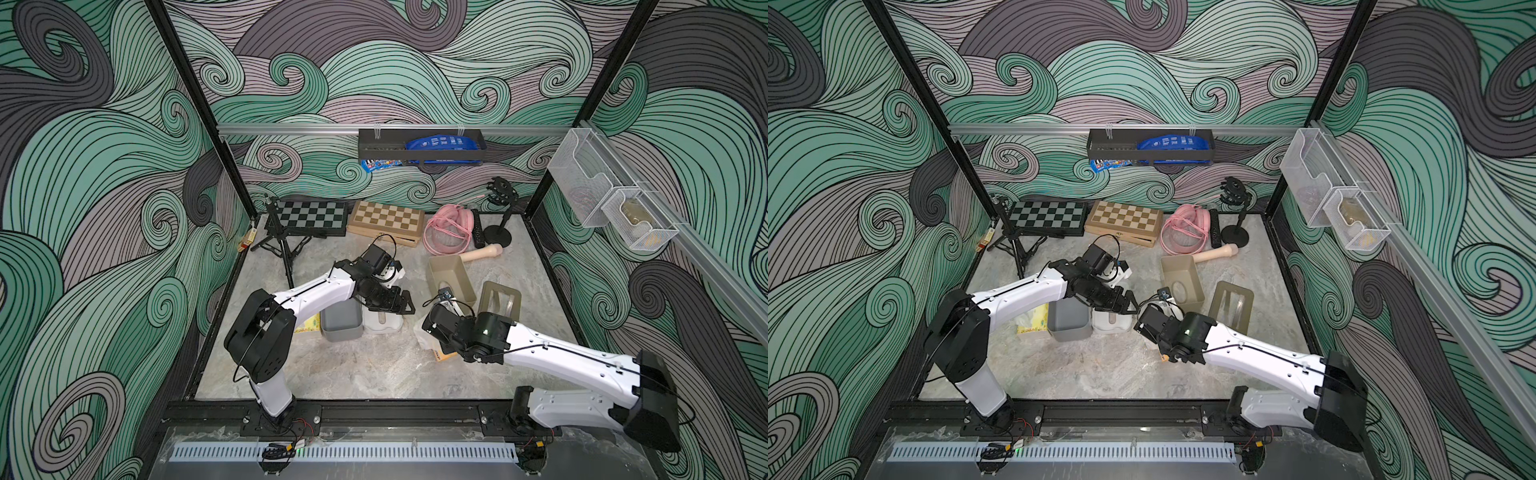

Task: Put the tissue paper into the tissue box
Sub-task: Place the paper towel at the center of the board.

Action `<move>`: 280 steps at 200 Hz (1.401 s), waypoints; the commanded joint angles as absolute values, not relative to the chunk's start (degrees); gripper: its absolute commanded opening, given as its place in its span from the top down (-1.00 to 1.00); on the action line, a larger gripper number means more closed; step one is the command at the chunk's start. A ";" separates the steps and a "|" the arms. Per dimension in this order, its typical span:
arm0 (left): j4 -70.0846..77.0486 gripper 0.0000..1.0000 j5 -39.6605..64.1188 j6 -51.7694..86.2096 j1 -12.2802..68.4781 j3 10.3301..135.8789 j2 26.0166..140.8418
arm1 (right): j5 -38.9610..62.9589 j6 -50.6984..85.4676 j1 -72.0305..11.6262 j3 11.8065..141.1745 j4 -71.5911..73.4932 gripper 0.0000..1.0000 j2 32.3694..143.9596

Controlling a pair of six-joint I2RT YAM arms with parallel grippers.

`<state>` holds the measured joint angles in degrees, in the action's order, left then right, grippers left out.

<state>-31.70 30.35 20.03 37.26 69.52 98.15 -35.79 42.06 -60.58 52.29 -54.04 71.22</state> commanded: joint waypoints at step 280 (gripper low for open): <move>-38.23 -0.72 20.82 17.83 38.31 77.01 95.94 | -25.14 55.80 -65.04 39.73 -37.32 -0.82 59.06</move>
<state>-35.40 21.74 18.81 37.69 74.67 95.90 -29.02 56.31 -65.41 39.81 -41.52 55.77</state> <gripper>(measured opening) 0.861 0.910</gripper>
